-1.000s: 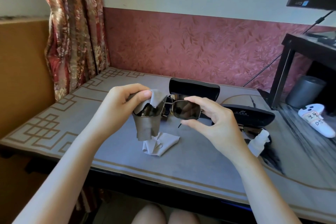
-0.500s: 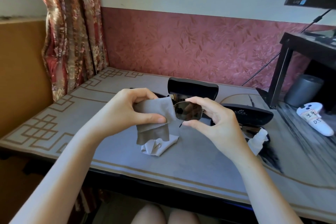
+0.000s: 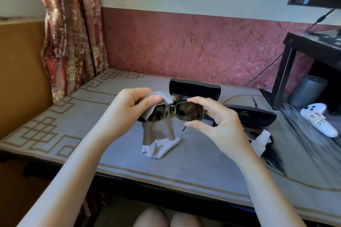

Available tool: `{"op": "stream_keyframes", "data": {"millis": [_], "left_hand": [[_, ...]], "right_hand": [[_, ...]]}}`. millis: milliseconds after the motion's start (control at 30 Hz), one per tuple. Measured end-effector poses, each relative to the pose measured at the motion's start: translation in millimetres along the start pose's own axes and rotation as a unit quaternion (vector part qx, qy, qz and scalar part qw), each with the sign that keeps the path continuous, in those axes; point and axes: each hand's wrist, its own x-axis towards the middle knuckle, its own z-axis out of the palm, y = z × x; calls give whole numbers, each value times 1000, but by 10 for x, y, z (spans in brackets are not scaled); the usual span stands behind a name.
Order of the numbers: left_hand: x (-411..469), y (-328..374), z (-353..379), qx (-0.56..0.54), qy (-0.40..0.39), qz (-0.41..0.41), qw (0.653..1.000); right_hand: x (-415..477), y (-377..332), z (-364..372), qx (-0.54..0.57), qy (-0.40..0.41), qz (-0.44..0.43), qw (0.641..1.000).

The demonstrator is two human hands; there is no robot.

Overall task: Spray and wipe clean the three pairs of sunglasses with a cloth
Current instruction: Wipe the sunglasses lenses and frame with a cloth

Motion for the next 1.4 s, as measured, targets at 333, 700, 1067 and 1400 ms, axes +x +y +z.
{"op": "stream_keyframes", "data": {"millis": [333, 700, 1067, 1400], "left_hand": [[-75, 2, -137, 31, -94, -5, 995], [-18, 36, 98, 55, -31, 12, 998], [-54, 29, -64, -49, -77, -23, 996], [-8, 66, 94, 3, 10, -23, 1000]], "right_hand": [[-18, 32, -30, 11, -2, -3, 1000], [-45, 65, 5, -5, -1, 1, 1000], [-44, 43, -19, 12, 5, -5, 1000], [-38, 11, -18, 7, 6, -6, 1000]]}}
